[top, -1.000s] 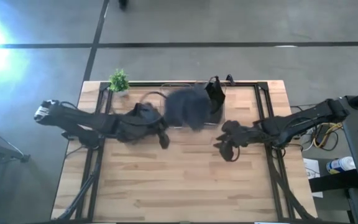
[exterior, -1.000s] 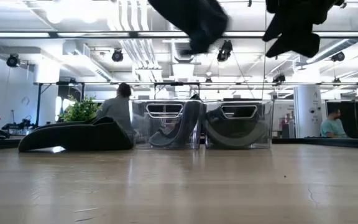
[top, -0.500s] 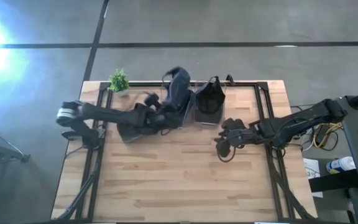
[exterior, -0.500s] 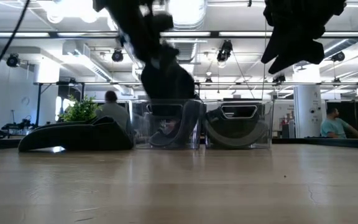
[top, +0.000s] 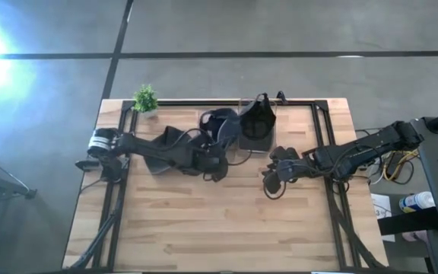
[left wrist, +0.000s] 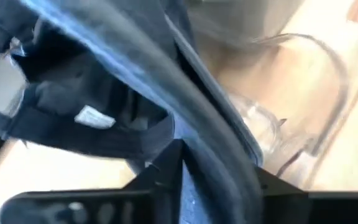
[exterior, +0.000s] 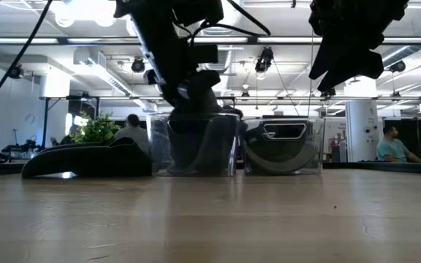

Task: Pick & Place hat
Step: Put the blue cap into the left transparent bin, then put the black cap into the right transparent bin

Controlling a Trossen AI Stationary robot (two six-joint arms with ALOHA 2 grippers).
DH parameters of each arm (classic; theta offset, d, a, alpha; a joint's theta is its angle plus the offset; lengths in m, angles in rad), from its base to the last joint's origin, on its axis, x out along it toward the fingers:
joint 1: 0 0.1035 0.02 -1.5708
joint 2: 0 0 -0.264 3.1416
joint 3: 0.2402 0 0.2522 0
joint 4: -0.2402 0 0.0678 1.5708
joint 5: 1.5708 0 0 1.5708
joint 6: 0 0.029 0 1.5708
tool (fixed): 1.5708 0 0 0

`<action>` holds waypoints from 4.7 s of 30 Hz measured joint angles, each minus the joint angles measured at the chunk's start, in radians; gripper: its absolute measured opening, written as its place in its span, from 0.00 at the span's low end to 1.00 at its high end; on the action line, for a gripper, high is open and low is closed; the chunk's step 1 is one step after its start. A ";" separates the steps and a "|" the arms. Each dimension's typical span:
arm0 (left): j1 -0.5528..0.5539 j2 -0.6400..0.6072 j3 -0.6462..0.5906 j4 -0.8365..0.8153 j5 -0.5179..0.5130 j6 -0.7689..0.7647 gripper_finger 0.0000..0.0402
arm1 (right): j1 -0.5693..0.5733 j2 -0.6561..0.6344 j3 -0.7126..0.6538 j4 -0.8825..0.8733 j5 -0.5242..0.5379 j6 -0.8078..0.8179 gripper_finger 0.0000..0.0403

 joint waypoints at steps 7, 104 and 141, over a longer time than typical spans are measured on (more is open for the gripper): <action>-0.007 -0.084 0.110 -0.191 0.081 -0.058 0.39 | 0.000 0.001 0.000 -0.001 -0.001 -0.021 0.45; 0.001 -0.401 -0.120 0.611 -0.034 -0.206 0.01 | 0.037 -0.257 -0.010 -0.269 0.319 0.346 0.45; 0.138 0.536 0.766 0.009 -0.056 -0.509 0.06 | 0.048 -0.525 -0.010 -0.479 0.333 0.239 0.45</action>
